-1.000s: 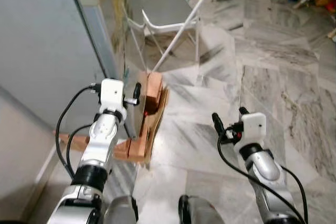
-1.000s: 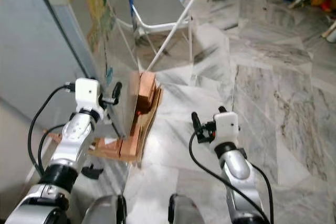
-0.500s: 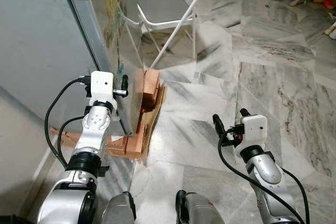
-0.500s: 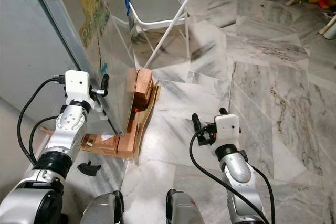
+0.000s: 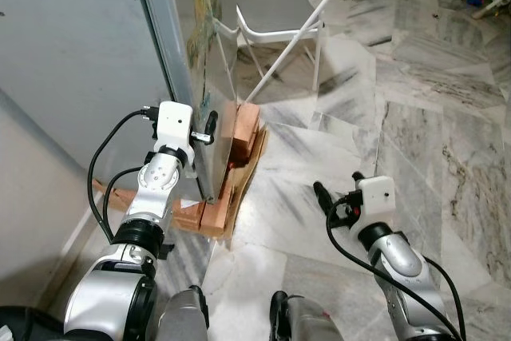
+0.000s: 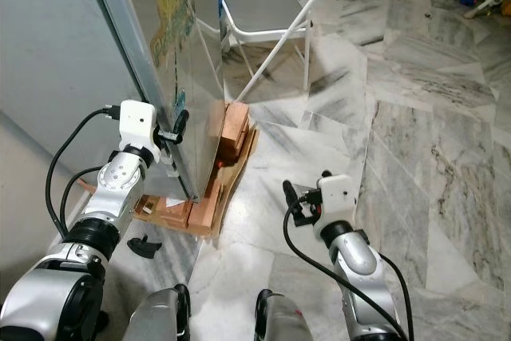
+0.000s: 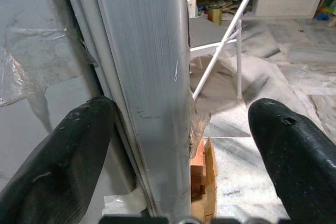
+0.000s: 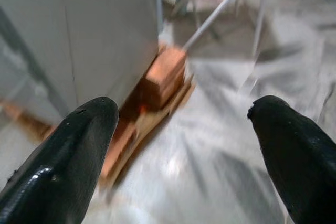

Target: Restocking fridge

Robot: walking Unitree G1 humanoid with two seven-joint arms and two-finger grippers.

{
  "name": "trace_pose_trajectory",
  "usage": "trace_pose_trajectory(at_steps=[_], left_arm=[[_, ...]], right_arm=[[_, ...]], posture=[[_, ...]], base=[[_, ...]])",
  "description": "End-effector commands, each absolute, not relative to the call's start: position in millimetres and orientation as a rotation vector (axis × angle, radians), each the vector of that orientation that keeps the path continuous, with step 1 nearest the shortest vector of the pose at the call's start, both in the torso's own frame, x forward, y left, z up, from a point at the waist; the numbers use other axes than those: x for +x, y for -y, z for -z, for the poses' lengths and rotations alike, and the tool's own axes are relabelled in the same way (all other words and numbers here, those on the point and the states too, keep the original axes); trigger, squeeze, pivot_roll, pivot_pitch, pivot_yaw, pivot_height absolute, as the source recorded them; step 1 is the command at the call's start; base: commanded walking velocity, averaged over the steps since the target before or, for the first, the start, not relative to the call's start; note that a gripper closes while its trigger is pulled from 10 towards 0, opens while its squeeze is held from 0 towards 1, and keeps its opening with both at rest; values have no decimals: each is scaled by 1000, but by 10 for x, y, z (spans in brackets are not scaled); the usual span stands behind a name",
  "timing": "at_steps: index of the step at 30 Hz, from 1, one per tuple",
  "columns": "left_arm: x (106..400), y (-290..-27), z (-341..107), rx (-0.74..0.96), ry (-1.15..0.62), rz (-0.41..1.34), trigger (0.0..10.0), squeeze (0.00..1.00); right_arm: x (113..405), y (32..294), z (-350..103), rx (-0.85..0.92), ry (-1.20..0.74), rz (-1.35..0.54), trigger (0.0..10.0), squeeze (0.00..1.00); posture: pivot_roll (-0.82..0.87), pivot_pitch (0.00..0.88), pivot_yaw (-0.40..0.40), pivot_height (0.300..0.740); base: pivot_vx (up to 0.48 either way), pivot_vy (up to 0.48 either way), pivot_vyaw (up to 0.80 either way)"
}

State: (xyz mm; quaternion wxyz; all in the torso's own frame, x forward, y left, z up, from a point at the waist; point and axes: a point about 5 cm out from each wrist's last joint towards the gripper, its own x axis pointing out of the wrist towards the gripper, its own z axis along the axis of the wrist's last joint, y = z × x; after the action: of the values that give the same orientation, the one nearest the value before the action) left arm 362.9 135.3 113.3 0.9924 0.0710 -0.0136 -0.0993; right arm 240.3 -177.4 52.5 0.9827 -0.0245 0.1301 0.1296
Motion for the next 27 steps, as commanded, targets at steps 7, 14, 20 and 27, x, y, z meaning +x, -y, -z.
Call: trace_pose_trajectory(at_steps=[7,14,20,27], left_arm=[[3921,-632,-2012,79,246,349,10000,0],[3198,906,-2624,-177,440,906,10000,0],[3333,703,-2308,-119,369,835,10000,0],[3685,-255,-2086,-64,343,520,10000,0]], right_arm=[[2269,1734,-376,-17,-385,-383,10000,0],[2231,1708,-444,-9,-290,-387,10000,0],[2257,1680,-478,-7,-240,-390,10000,0],[2254,1675,-448,7,-237,-400,10000,0]], posture=[[24,128,-19,740],[30,119,-4,740],[36,118,2,740],[63,120,-7,740]], base=[[0,0,0],[0,0,0],[0,0,0],[0,0,0]])
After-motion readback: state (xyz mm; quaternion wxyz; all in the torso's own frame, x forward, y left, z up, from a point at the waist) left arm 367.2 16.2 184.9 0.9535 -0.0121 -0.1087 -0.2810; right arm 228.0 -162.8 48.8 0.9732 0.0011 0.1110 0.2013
